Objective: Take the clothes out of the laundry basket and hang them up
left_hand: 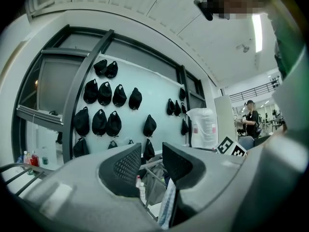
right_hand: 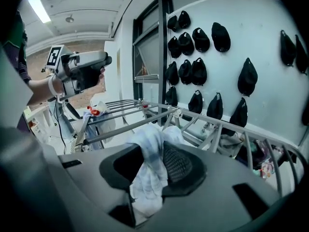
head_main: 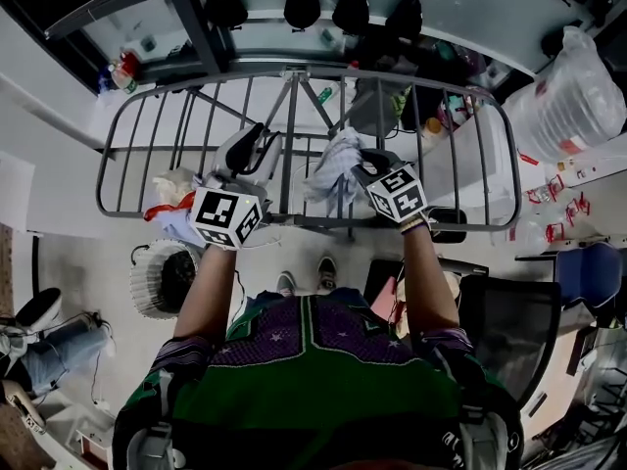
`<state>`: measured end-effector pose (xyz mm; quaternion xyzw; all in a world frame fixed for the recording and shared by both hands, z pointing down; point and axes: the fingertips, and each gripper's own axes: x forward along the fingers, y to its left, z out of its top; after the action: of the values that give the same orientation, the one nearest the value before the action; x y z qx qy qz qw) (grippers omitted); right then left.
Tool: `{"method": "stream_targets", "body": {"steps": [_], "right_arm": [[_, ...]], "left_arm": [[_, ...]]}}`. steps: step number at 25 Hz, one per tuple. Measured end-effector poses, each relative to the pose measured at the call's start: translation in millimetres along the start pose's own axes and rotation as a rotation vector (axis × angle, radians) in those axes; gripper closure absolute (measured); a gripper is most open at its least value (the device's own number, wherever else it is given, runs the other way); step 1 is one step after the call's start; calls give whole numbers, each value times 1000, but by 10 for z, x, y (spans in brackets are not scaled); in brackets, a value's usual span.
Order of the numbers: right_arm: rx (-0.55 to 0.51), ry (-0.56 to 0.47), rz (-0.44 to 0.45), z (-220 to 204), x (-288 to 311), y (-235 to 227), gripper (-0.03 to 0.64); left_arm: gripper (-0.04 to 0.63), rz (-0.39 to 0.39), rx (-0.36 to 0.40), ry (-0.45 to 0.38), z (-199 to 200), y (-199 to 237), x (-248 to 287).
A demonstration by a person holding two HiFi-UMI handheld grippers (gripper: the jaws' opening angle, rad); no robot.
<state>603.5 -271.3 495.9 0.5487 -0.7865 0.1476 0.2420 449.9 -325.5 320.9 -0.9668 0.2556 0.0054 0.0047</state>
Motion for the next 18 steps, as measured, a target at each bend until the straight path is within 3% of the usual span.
{"method": "stream_targets", "body": {"steps": [12, 18], "right_arm": [[-76, 103, -33, -210, -312, -16, 489], [-55, 55, -47, -108, -493, -15, 483]], "left_arm": [[453, -30, -15, -19, 43, -120, 77], [453, -35, -21, -43, 120, -121, 87]]}}
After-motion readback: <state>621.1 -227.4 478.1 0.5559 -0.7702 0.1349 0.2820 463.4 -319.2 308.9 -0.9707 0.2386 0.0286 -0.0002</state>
